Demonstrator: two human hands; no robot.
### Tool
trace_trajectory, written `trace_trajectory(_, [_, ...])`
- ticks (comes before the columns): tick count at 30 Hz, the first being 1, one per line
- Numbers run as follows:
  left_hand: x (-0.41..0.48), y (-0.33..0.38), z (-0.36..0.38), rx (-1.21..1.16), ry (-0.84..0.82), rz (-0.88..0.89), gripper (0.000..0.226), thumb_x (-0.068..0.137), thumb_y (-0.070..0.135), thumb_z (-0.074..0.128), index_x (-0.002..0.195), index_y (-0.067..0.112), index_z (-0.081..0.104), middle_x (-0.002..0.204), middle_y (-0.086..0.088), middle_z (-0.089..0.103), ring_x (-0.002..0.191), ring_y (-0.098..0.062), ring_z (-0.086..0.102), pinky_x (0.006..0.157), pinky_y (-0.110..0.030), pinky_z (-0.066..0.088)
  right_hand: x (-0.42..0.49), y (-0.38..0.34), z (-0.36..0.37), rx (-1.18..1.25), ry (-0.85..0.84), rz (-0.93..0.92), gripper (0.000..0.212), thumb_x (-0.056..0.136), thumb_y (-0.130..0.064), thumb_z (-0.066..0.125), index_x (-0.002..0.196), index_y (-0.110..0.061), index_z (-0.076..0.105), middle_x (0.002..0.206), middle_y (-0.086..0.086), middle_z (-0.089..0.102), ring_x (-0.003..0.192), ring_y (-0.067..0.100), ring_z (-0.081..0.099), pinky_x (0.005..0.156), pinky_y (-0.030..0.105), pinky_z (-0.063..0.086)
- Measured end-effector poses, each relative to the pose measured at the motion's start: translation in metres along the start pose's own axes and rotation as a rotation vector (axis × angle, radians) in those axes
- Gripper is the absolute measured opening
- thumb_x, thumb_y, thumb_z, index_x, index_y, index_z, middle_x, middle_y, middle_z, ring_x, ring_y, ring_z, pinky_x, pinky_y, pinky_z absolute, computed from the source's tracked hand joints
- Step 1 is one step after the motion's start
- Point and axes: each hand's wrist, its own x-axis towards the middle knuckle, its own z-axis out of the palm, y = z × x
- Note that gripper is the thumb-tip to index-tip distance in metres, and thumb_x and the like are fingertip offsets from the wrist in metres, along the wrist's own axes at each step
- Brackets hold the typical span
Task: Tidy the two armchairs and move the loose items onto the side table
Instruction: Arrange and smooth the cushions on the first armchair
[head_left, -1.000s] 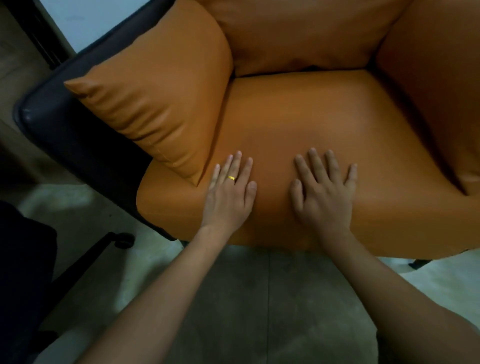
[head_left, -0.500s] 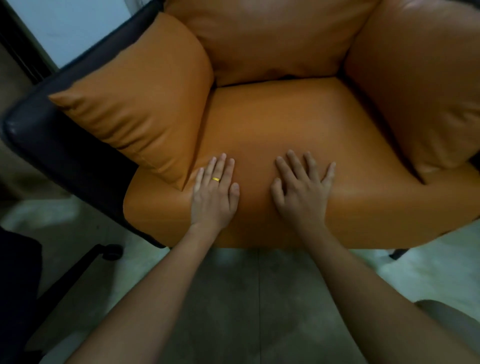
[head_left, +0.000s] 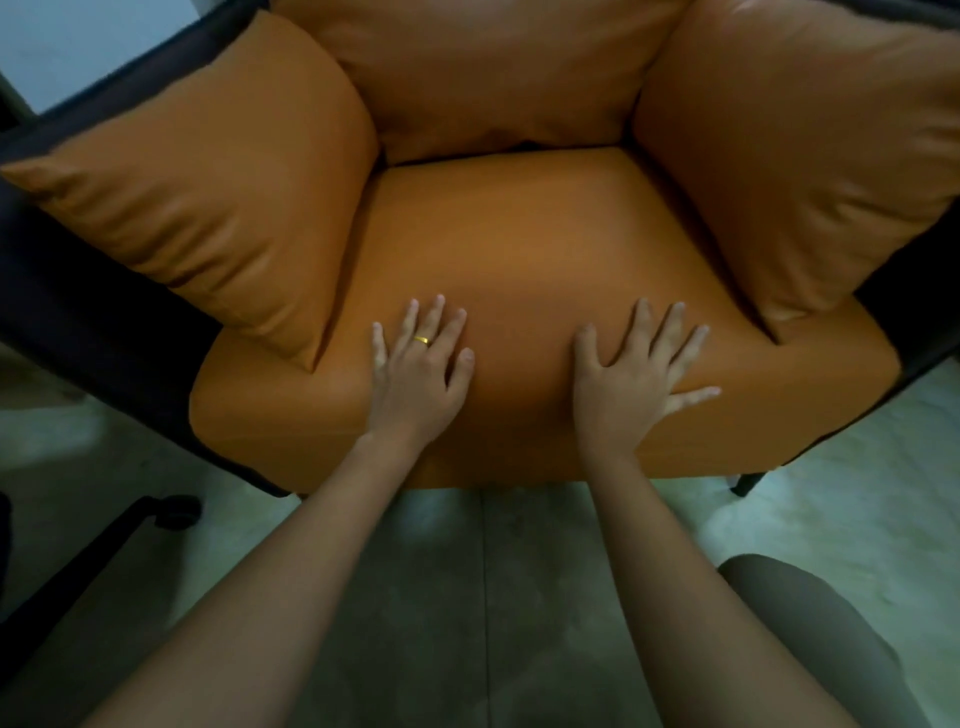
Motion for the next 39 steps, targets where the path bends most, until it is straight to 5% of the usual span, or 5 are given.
trace_trajectory(18, [0.03,-0.002,0.045,0.034,0.334,0.222,0.055,0.097,0.044,0.034,0.143,0.022,0.054,0.153,-0.004,0.045,0.145,-0.026,0.038,0.114,-0.054,0.028,0.01,0.004,0.056,0.067,0.461,0.03,0.047,0.089,-0.041,0.045,0.126,-0.026,0.069,0.147,-0.001,0.053,0.146,0.031,0.032,0.114,0.07,0.0])
trace_trajectory(24, [0.029,0.002,0.04,0.048,0.293,0.208,0.054,0.097,0.043,0.035,0.144,0.024,0.053,0.155,-0.003,0.044,0.146,-0.026,0.036,0.114,-0.052,0.027,0.012,0.002,0.049,0.08,0.407,0.043,0.048,0.087,-0.041,0.046,0.126,-0.027,0.068,0.147,0.001,0.053,0.146,0.033,0.032,0.115,0.069,0.0])
trace_trajectory(28, [0.026,0.007,0.029,0.055,0.186,0.164,0.054,0.098,0.042,0.033,0.147,0.025,0.049,0.157,-0.002,0.04,0.148,-0.024,0.031,0.116,-0.052,0.023,0.007,-0.001,0.028,0.095,0.25,0.046,0.05,0.09,-0.039,0.049,0.138,-0.03,0.059,0.156,-0.001,0.042,0.151,0.029,0.021,0.115,0.066,-0.007])
trace_trajectory(32, [0.024,0.017,0.015,0.086,0.074,0.119,0.057,0.099,0.049,0.028,0.15,0.028,0.042,0.161,0.0,0.034,0.15,-0.022,0.025,0.119,-0.051,0.018,0.006,0.008,0.002,0.282,0.095,0.08,0.065,0.098,-0.035,0.049,0.158,-0.026,0.026,0.167,0.001,0.015,0.155,0.02,0.007,0.118,0.058,-0.011])
trace_trajectory(39, [0.026,0.066,0.019,0.233,-0.084,0.171,0.086,0.089,0.078,0.017,0.159,0.027,0.018,0.167,0.001,0.014,0.153,-0.034,0.011,0.117,-0.067,0.011,0.066,0.059,-0.053,0.644,0.213,0.413,0.074,0.096,-0.046,0.047,0.16,-0.025,0.014,0.168,0.011,0.005,0.155,0.027,0.003,0.124,0.052,0.009])
